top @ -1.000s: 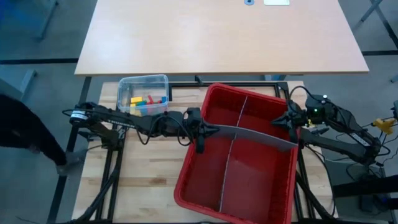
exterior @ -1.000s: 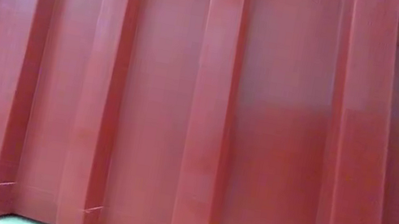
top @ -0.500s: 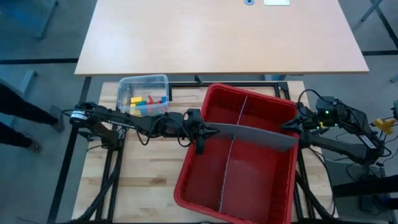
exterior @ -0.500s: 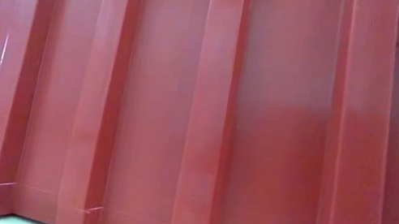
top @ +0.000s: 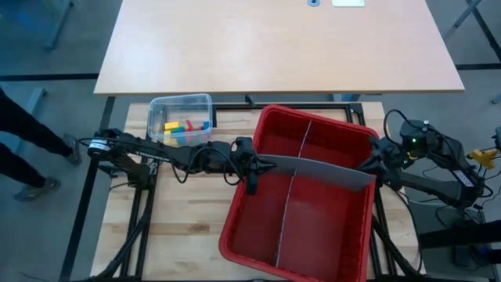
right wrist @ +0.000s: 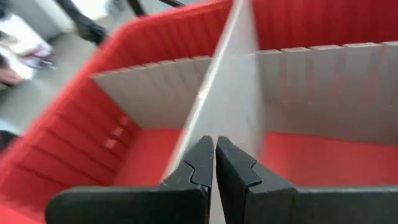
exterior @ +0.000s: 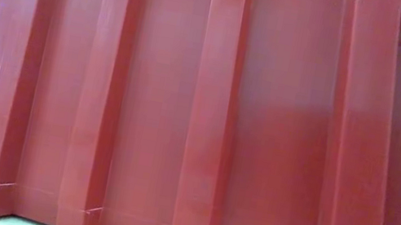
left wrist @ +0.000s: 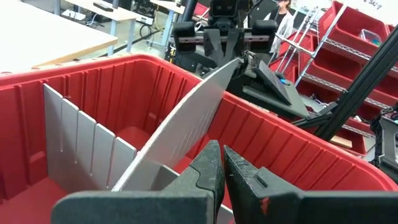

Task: Sort blocks
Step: Insert the bin divider into the red bin

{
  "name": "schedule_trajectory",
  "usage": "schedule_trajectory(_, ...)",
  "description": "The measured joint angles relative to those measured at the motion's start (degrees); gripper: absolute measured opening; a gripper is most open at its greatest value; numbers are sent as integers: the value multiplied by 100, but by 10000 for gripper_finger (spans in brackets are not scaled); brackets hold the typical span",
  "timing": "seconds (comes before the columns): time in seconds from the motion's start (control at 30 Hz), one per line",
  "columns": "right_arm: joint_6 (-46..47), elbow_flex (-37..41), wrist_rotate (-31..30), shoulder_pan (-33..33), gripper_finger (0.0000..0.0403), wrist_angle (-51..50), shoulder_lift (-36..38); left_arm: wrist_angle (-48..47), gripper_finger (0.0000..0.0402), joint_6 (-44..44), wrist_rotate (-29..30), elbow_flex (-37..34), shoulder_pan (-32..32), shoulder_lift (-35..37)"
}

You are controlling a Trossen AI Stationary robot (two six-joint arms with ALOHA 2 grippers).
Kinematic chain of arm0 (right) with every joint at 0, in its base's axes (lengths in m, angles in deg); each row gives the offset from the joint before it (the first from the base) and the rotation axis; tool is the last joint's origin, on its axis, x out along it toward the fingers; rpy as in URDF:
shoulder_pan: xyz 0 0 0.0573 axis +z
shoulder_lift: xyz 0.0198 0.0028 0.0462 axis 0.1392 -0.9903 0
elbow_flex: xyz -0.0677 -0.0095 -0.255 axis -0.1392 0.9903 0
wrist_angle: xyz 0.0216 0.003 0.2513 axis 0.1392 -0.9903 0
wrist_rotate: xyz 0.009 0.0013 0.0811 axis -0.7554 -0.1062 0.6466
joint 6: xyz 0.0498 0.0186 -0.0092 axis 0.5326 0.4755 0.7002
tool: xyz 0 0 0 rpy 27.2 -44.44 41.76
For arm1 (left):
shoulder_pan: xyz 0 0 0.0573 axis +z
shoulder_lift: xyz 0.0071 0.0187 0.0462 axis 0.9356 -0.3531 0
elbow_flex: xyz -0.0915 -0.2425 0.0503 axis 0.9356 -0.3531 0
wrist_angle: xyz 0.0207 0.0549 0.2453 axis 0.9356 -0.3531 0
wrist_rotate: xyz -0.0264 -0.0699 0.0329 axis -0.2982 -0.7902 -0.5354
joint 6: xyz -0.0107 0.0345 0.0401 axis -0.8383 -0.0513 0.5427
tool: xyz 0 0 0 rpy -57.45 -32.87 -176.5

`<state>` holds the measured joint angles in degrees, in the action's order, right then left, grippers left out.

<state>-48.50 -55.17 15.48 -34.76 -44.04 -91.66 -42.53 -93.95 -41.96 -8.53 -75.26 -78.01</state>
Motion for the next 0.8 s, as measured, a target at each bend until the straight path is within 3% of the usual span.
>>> schedule_trajectory(0.8, 459, 24, 862, -2, 0, 172, 0, 2, 0, -127, 41, 0, 0, 0)
